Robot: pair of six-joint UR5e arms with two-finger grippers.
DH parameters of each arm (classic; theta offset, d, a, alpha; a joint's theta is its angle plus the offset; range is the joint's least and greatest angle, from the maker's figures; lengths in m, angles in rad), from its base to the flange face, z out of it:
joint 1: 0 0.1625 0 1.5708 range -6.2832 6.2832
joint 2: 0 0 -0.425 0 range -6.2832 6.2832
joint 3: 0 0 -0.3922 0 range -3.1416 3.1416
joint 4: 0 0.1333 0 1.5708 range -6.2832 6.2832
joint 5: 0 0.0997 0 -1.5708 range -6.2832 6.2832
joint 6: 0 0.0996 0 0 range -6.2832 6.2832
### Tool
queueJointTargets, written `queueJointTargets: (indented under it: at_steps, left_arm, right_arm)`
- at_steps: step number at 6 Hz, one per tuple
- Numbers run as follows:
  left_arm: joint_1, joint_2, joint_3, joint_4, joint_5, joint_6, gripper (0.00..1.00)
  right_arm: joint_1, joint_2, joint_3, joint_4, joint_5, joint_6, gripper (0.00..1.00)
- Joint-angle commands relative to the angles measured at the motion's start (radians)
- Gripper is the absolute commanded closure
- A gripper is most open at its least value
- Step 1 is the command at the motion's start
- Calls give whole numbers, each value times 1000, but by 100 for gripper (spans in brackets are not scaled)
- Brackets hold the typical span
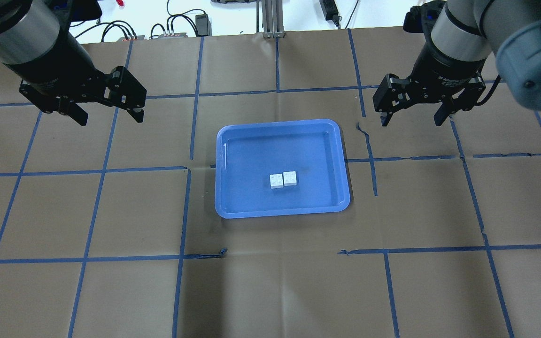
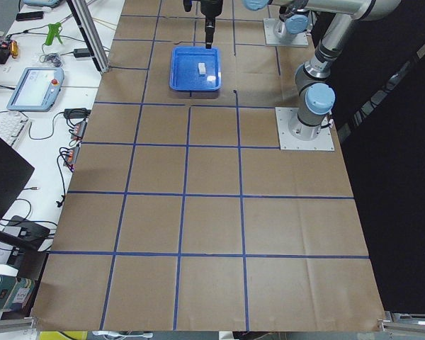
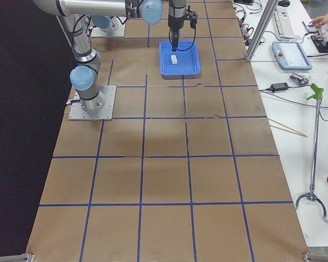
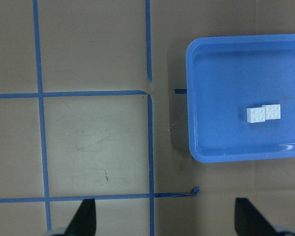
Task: Assemble white blocks and place on blue tray
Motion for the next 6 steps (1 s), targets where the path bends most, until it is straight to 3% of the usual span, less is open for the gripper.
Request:
queueJointTargets:
  at_steps: [1, 6]
  left_arm:
    - [0, 0, 0, 0, 0, 0, 1]
    - [8, 0, 2, 0, -1, 0, 1]
  right_arm:
    - [0, 15, -63, 12, -3, 39, 0]
    - [-1, 44, -84, 21, -2, 38, 0]
